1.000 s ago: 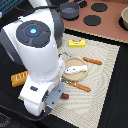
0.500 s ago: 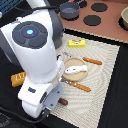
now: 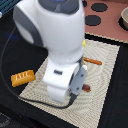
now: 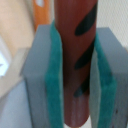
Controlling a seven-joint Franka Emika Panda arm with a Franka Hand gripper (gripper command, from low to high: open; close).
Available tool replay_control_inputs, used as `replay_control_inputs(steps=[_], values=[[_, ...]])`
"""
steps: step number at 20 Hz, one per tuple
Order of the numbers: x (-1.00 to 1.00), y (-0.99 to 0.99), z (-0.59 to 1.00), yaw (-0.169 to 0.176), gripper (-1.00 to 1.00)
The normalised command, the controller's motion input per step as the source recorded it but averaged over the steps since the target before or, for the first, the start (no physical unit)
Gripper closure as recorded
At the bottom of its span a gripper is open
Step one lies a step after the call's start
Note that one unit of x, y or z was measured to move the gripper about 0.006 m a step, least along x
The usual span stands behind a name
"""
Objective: Interact with the objects in diverse but meaningful ways.
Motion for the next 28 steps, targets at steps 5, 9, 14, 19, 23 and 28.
replay_control_inputs(steps=[5,9,14,19,23,28], values=[[0.34,0.89,0.39,0.089,1.0],[0.15,0.84,0.18,0.099,1.0],[0.0,0.81,0.02,0.094,1.0],[-0.1,0.79,0.0,0.088,1.0],[-0.14,0.76,-0.02,0.093,1.0],[-0.34,0.37,-0.13,0.055,1.0]])
